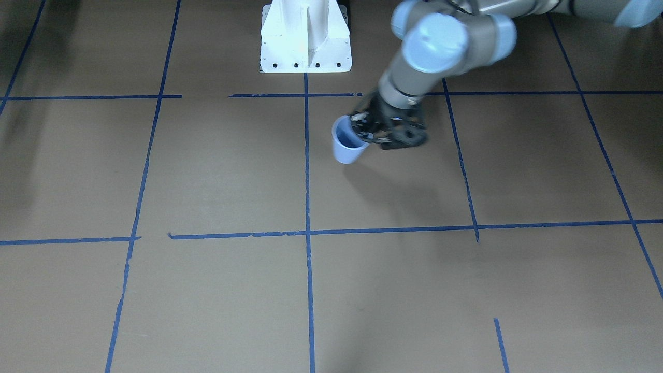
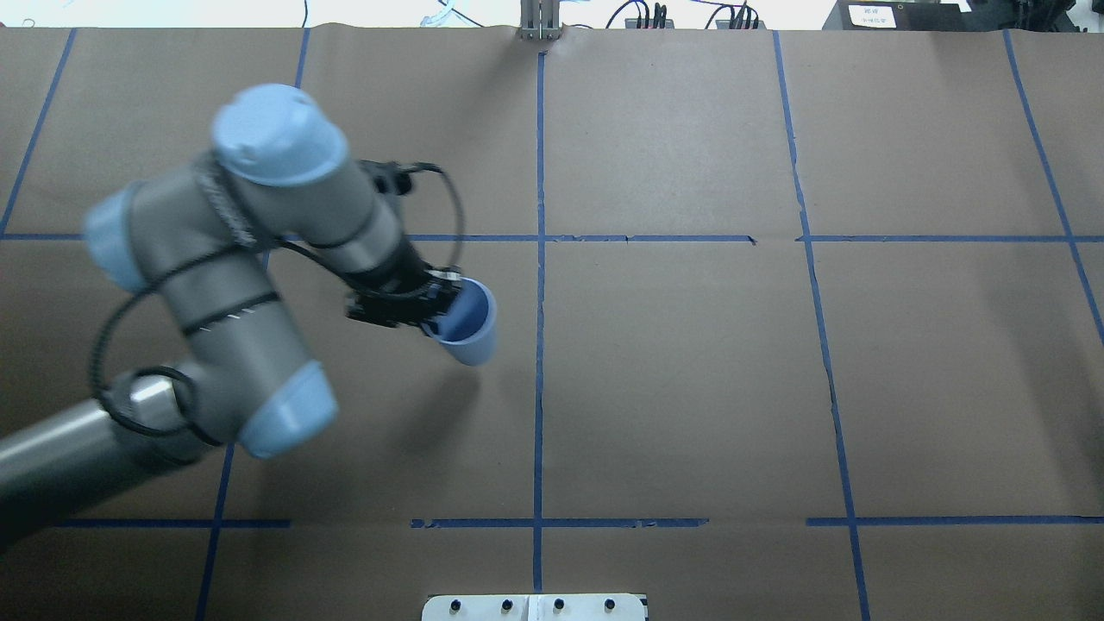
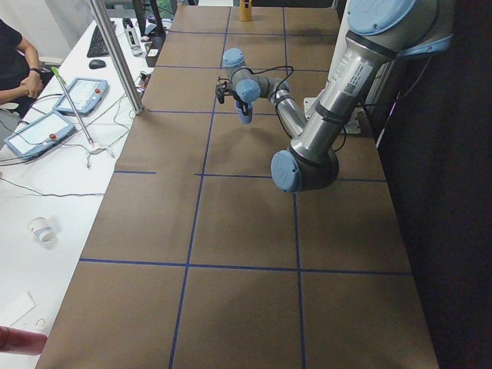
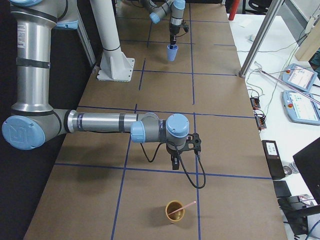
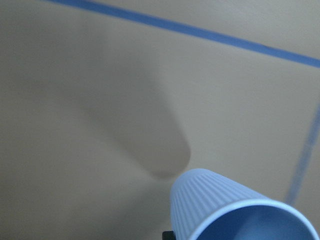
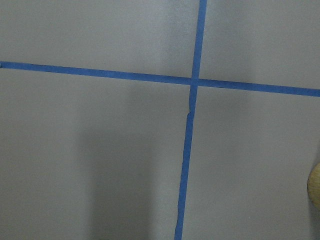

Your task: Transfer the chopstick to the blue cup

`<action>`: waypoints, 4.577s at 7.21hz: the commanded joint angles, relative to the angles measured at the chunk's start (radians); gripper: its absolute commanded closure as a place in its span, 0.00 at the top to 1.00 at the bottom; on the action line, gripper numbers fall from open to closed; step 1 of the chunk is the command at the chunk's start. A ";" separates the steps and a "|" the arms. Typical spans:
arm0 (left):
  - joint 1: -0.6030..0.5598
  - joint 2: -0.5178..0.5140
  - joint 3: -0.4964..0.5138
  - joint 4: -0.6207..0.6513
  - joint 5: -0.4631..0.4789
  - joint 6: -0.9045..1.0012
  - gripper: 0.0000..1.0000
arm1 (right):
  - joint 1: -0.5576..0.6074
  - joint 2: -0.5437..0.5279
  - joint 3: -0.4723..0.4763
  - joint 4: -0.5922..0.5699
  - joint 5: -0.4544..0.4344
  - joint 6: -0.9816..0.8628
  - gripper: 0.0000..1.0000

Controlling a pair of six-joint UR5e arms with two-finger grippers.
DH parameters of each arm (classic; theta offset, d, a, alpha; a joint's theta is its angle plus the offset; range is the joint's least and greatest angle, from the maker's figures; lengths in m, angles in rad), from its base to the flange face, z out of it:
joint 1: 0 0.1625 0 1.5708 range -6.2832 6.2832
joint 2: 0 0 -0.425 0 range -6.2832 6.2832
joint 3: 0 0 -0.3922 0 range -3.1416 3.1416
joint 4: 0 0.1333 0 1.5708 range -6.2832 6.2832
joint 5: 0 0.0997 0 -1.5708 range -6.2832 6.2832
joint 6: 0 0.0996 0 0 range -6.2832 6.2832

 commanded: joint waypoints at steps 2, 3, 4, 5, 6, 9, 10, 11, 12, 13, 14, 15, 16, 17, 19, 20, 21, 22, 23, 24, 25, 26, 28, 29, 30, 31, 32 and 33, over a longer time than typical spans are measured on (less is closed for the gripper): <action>0.072 -0.137 0.105 0.045 0.101 -0.017 0.00 | 0.000 0.000 -0.017 0.009 -0.001 -0.002 1.00; 0.075 -0.148 0.129 0.038 0.119 -0.017 0.00 | 0.000 0.000 -0.017 0.009 -0.001 -0.002 1.00; 0.081 -0.148 0.140 0.032 0.117 -0.017 0.00 | 0.000 0.000 -0.017 0.009 -0.001 -0.002 1.00; 0.104 -0.151 0.155 0.029 0.117 -0.019 0.00 | 0.000 0.000 -0.017 0.009 -0.001 -0.002 1.00; 0.105 -0.152 0.157 0.017 0.117 -0.019 0.00 | 0.000 0.001 -0.017 0.009 -0.001 -0.002 1.00; 0.106 -0.146 0.168 -0.018 0.117 -0.017 0.56 | 0.000 0.003 -0.015 0.009 -0.001 0.002 1.00; 0.105 -0.143 0.162 -0.014 0.119 -0.019 0.57 | -0.001 0.004 -0.015 0.009 -0.001 0.004 1.00; 0.097 -0.140 0.147 -0.012 0.121 -0.019 0.73 | -0.001 0.006 -0.015 0.009 -0.001 0.006 1.00; 0.085 -0.111 0.092 -0.009 0.125 -0.020 0.96 | -0.001 0.004 -0.017 0.009 -0.001 0.006 1.00; 0.056 -0.065 0.003 -0.003 0.128 -0.023 0.98 | 0.000 0.000 -0.008 0.012 -0.005 0.003 1.00; 0.039 -0.012 -0.062 -0.003 0.128 -0.023 0.98 | 0.006 -0.003 -0.001 0.011 -0.022 0.006 1.00; 0.022 0.005 -0.084 -0.002 0.127 -0.023 0.99 | 0.038 -0.011 -0.017 0.015 -0.093 -0.016 1.00; 0.020 0.009 -0.094 0.005 0.125 -0.030 0.99 | 0.101 -0.020 -0.082 0.108 -0.105 -0.061 1.00; 0.017 0.009 -0.101 0.020 0.127 -0.030 0.99 | 0.168 -0.017 -0.197 0.264 -0.105 -0.065 1.00; 0.017 0.009 -0.105 0.020 0.127 -0.031 0.99 | 0.253 -0.017 -0.328 0.432 -0.108 -0.044 0.98; 0.017 0.009 -0.105 0.020 0.127 -0.031 0.99 | 0.256 -0.004 -0.325 0.468 -0.108 0.026 0.96; 0.017 0.009 -0.108 0.020 0.127 -0.033 0.99 | 0.255 0.006 -0.348 0.550 -0.108 0.129 0.96; 0.016 0.010 -0.120 0.020 0.127 -0.049 0.99 | 0.255 0.012 -0.403 0.657 -0.114 0.151 0.96; 0.014 0.018 -0.121 0.020 0.128 -0.050 0.99 | 0.255 0.024 -0.473 0.748 -0.150 0.157 0.96; 0.014 0.018 -0.121 0.020 0.127 -0.050 0.99 | 0.252 0.026 -0.475 0.755 -0.155 0.173 0.96; 0.014 0.018 -0.122 0.020 0.127 -0.051 0.99 | 0.252 0.030 -0.478 0.756 -0.154 0.176 0.96; 0.014 0.018 -0.121 0.020 0.128 -0.051 0.99 | 0.241 0.041 -0.478 0.756 -0.155 0.179 0.96; 0.014 0.018 -0.119 0.018 0.127 -0.050 0.99 | 0.206 0.053 -0.484 0.755 -0.157 0.194 0.95; 0.014 0.018 -0.121 0.018 0.127 -0.050 0.99 | 0.193 0.056 -0.491 0.755 -0.155 0.194 0.94; 0.014 0.018 -0.121 0.018 0.127 -0.050 0.99 | 0.190 0.065 -0.495 0.755 -0.157 0.194 0.86; 0.014 0.018 -0.121 0.018 0.127 -0.050 0.99 | 0.190 0.076 -0.506 0.755 -0.159 0.194 0.67; 0.014 0.018 -0.121 0.018 0.128 -0.050 0.99 | 0.190 0.081 -0.514 0.756 -0.159 0.193 0.39; 0.014 0.018 -0.121 0.018 0.128 -0.050 0.99 | 0.190 0.081 -0.514 0.756 -0.159 0.193 0.21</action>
